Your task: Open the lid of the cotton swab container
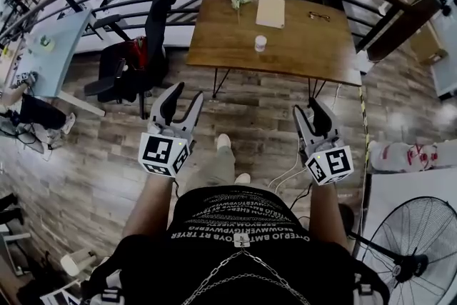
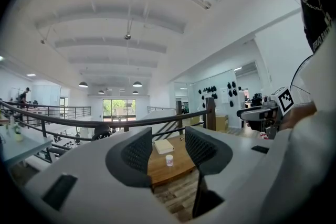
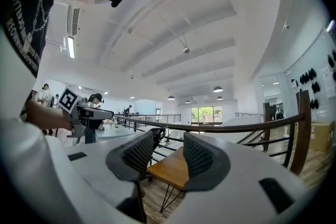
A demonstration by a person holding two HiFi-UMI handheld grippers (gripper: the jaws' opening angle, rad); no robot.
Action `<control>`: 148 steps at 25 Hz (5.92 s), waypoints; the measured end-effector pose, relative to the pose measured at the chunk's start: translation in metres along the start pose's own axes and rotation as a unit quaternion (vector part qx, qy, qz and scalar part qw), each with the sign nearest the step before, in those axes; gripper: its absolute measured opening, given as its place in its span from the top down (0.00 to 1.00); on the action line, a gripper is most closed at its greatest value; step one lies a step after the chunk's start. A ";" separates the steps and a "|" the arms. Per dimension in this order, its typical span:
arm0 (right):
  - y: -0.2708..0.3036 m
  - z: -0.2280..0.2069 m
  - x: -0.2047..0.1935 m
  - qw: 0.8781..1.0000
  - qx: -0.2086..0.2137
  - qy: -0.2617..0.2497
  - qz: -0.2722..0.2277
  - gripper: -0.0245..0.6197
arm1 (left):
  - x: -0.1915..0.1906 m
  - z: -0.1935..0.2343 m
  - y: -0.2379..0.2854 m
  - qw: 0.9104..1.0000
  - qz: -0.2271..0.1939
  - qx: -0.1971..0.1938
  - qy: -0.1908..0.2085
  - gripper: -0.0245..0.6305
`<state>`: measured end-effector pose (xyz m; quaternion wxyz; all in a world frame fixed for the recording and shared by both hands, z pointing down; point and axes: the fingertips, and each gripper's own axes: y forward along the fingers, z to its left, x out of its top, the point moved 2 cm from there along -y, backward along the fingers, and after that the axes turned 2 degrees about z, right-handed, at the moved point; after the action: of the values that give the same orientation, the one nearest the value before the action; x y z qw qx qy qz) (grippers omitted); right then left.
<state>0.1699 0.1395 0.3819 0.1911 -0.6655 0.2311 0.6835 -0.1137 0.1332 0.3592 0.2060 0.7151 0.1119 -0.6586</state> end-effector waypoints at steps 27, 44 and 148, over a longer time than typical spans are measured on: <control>0.097 -0.086 -0.004 0.999 -0.034 0.004 0.025 0.71 | 0.008 0.039 0.155 0.998 0.012 -0.060 0.007 0.66; 0.186 -0.129 0.020 0.998 -0.055 -0.001 0.013 0.71 | 0.033 0.099 0.247 0.997 -0.001 -0.076 0.026 0.66; 0.296 -0.294 -0.057 0.992 0.011 0.048 0.114 0.74 | -0.360 -0.025 0.542 0.940 0.279 -0.175 0.088 0.54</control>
<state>0.2458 -0.2682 0.4551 0.1078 -0.6649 0.3220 0.6653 0.1036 -0.2979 0.7955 0.4926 0.7254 0.0394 -0.4791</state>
